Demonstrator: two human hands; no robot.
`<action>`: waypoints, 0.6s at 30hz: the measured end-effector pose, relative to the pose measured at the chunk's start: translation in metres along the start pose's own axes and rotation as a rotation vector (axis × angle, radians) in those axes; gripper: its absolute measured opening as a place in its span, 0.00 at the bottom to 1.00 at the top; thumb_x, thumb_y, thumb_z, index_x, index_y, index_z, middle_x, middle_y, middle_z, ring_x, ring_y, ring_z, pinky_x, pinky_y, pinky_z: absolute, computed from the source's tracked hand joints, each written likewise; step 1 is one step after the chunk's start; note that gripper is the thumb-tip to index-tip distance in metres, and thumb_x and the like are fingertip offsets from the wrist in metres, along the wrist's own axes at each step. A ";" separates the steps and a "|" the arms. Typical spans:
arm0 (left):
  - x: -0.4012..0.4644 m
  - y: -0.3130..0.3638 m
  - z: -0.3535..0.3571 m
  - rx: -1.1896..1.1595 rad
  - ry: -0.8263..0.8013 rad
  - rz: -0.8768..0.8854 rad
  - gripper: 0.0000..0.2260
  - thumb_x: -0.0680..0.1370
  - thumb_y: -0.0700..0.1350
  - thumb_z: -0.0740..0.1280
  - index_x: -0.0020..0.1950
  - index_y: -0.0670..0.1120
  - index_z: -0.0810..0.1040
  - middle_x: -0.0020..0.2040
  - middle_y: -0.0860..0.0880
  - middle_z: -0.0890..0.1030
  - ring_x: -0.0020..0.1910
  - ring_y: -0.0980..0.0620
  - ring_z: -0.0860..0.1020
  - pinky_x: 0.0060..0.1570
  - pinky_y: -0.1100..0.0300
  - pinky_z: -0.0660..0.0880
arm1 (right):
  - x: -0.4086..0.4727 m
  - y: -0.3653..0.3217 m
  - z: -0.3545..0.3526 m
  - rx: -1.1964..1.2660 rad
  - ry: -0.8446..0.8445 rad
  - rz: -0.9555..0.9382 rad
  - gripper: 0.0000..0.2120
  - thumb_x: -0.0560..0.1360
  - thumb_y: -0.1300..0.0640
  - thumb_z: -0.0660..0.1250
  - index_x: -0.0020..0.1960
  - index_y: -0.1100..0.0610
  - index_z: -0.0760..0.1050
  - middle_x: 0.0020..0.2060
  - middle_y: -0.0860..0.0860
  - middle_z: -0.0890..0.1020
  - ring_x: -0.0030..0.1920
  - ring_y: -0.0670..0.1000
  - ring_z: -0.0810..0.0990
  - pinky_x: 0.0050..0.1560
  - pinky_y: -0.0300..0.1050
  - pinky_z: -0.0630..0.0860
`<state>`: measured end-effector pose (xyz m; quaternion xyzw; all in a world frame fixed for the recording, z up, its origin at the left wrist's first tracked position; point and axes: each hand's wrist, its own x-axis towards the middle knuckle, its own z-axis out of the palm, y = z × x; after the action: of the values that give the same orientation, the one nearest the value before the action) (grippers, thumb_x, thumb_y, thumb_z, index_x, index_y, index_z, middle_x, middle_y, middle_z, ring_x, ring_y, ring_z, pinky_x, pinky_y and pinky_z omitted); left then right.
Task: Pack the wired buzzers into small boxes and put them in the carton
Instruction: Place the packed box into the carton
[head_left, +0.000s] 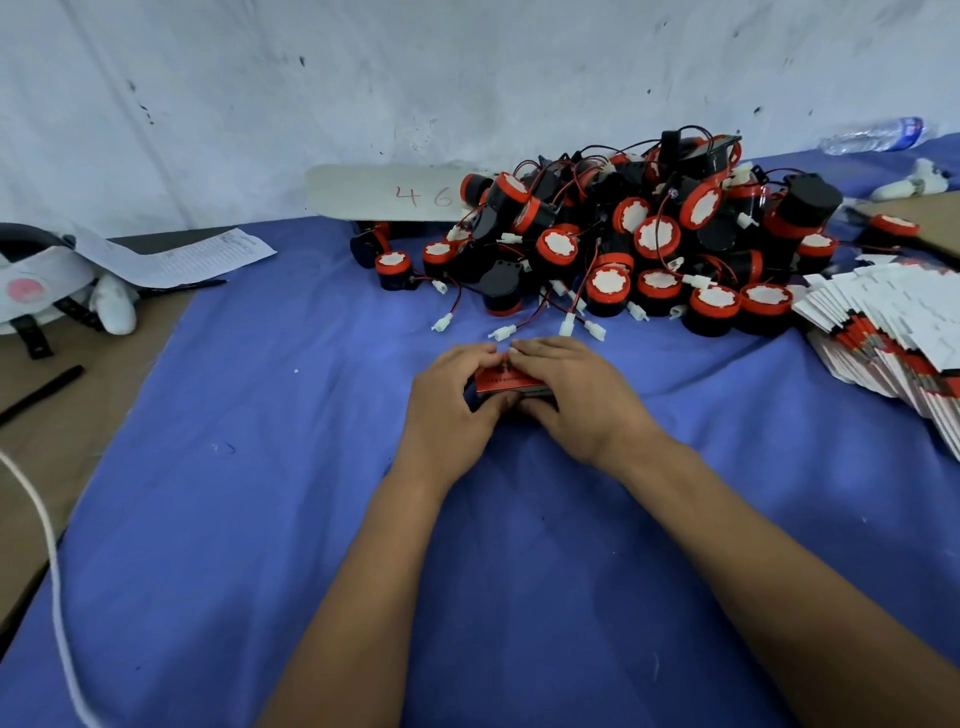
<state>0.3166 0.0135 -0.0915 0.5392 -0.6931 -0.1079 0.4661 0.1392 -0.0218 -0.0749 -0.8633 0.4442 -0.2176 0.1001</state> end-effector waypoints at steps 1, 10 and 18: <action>0.001 0.000 -0.001 0.004 -0.003 -0.003 0.17 0.75 0.38 0.78 0.63 0.43 0.83 0.61 0.54 0.80 0.61 0.62 0.76 0.64 0.68 0.73 | -0.001 0.000 0.003 -0.014 -0.003 0.000 0.27 0.81 0.54 0.67 0.79 0.53 0.66 0.77 0.48 0.69 0.78 0.50 0.61 0.77 0.49 0.64; 0.011 0.018 -0.013 0.017 -0.114 -0.135 0.18 0.72 0.32 0.79 0.60 0.40 0.84 0.60 0.48 0.83 0.60 0.50 0.80 0.55 0.80 0.67 | -0.013 -0.016 -0.007 -0.111 -0.064 -0.030 0.29 0.81 0.66 0.63 0.80 0.59 0.60 0.78 0.55 0.65 0.78 0.56 0.60 0.77 0.42 0.55; 0.060 0.162 0.034 -0.194 -0.366 0.221 0.16 0.66 0.44 0.83 0.48 0.59 0.86 0.57 0.64 0.84 0.57 0.65 0.80 0.59 0.68 0.75 | -0.113 0.011 -0.174 -0.339 0.204 0.117 0.10 0.76 0.58 0.71 0.56 0.54 0.80 0.52 0.49 0.82 0.53 0.53 0.79 0.55 0.45 0.72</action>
<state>0.1872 0.0144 0.0273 0.3841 -0.8074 -0.2184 0.3911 -0.0071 0.0666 0.0426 -0.8140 0.5316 -0.2201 -0.0797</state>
